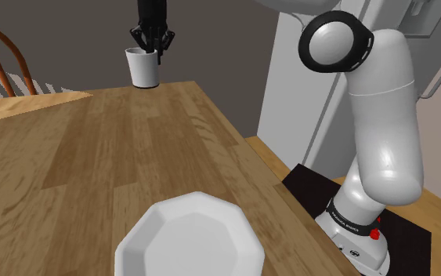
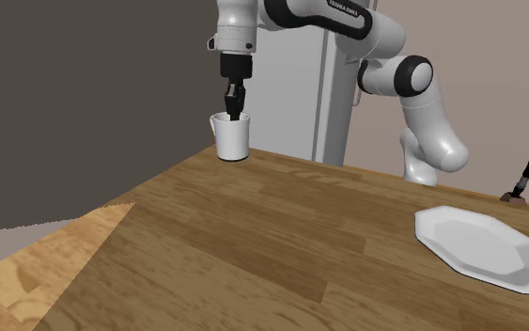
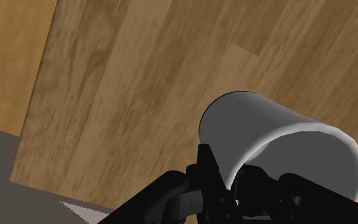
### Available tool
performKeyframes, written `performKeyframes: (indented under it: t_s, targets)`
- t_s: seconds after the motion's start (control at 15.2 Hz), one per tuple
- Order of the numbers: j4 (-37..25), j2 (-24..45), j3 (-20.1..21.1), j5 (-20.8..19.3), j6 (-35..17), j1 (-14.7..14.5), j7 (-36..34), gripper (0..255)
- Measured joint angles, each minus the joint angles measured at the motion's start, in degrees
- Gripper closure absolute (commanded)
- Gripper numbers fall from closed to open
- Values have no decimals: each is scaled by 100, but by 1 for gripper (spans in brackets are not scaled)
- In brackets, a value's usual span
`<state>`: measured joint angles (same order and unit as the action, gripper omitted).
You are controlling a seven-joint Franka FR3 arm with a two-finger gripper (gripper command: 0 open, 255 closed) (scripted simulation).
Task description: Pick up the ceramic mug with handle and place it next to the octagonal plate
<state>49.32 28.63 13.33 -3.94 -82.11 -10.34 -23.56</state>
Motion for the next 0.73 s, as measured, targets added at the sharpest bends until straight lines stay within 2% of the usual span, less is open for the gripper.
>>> performKeyframes:
  t_s: [0.13, 0.2, 0.53, 0.73]
  targets:
    - [-618, 280, -12, -59, 338, -94, -14, 255]
    - [-525, 192, 1, -50, 337, -112, -58, 255]
    - [1272, -969, 165, 125, -317, -183, -468, 255]
    - [2076, -1541, 270, 220, -569, -285, -736, 255]
